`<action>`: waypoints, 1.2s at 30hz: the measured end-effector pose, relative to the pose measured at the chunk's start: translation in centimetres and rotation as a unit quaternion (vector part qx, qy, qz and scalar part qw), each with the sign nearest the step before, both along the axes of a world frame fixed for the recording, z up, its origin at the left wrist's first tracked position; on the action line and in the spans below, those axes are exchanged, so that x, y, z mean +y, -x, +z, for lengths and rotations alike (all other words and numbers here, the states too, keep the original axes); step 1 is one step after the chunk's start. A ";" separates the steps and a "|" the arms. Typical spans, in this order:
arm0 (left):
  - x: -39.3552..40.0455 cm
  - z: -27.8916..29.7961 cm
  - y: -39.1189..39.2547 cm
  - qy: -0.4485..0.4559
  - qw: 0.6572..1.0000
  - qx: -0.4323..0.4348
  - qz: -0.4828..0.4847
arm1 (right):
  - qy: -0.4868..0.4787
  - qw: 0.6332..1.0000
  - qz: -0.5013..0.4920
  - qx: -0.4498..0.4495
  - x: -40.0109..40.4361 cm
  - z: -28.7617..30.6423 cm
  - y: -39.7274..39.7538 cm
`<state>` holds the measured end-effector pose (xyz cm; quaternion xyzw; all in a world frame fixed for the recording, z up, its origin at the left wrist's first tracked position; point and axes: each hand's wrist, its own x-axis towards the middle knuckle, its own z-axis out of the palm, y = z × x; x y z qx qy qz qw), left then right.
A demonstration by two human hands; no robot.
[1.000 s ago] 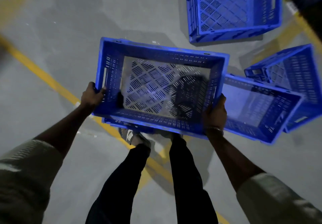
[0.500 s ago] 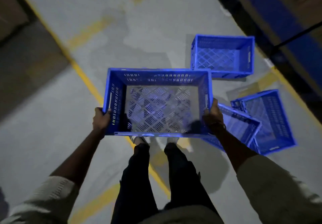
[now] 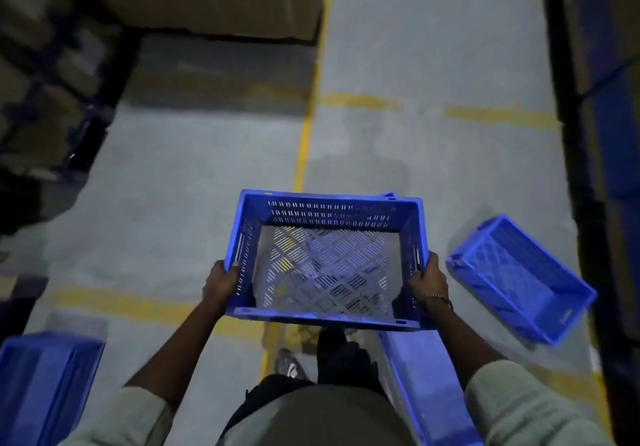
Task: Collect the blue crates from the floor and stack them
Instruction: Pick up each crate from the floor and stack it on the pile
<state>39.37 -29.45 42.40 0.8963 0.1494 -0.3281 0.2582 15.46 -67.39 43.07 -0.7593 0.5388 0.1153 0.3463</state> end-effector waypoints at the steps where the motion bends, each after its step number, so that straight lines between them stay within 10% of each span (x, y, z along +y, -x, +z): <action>1: 2.7 0.2 0.9 0.003 0.999 0.003 0.034 | 0.001 1.000 0.028 -0.003 1.1 0.0 -1.5; 16: 38.6 -1.4 24.0 0.038 0.910 -0.044 0.411 | 0.017 0.908 0.413 -0.062 32.1 5.4 -11.5; 36: 68.3 0.7 38.5 0.049 0.715 -0.142 0.682 | -0.015 0.769 0.629 -0.114 76.1 6.5 -16.8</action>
